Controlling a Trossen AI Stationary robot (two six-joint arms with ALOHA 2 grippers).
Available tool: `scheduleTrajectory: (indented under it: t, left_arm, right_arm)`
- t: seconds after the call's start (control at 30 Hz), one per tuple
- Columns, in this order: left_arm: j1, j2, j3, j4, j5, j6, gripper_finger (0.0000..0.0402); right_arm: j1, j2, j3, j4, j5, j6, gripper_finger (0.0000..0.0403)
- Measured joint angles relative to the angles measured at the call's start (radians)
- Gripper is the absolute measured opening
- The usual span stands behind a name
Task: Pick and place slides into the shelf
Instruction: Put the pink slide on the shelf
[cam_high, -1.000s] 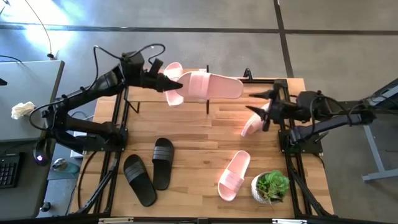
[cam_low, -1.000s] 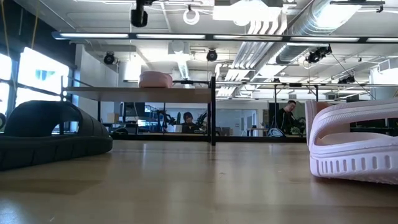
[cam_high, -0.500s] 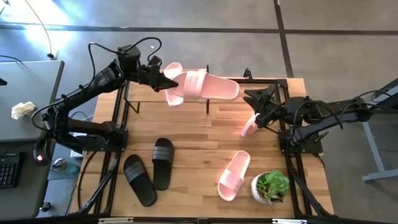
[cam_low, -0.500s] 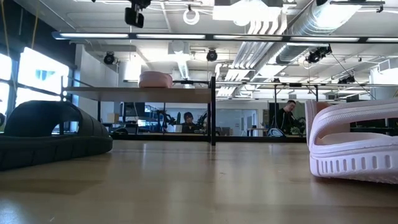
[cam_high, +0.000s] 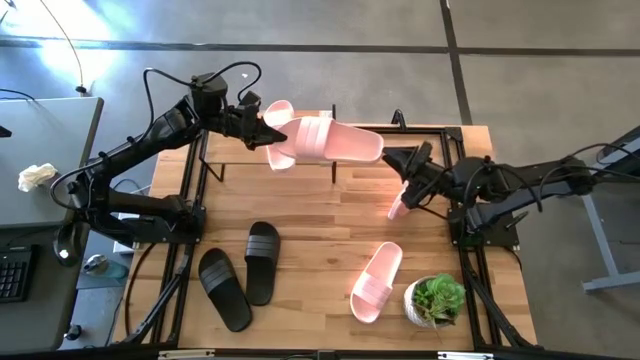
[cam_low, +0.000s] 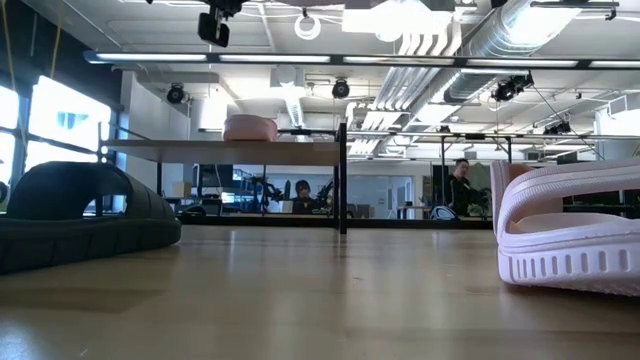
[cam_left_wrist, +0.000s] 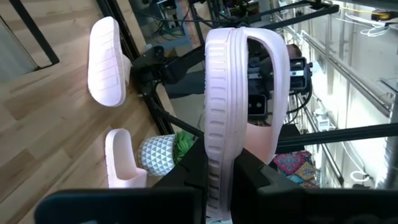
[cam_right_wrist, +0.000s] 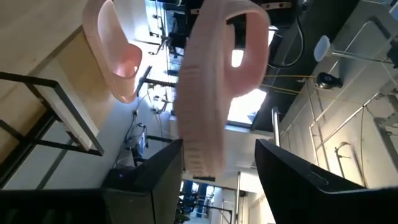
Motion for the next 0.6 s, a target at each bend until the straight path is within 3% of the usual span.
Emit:
scheduleTrajectory:
  t: [0.27,0.6]
  left_arm:
    - [0.000,0.000,0.000,0.000,0.023,-0.001,0.0019]
    - [0.000,0.000,0.000,0.000,0.073,-0.001,0.0019]
  right_arm:
    - [0.000,0.033,0.000,0.002,0.004,-0.033,0.0191]
    - [-0.062,0.072,0.000,0.035,-0.088,-0.017,0.0187]
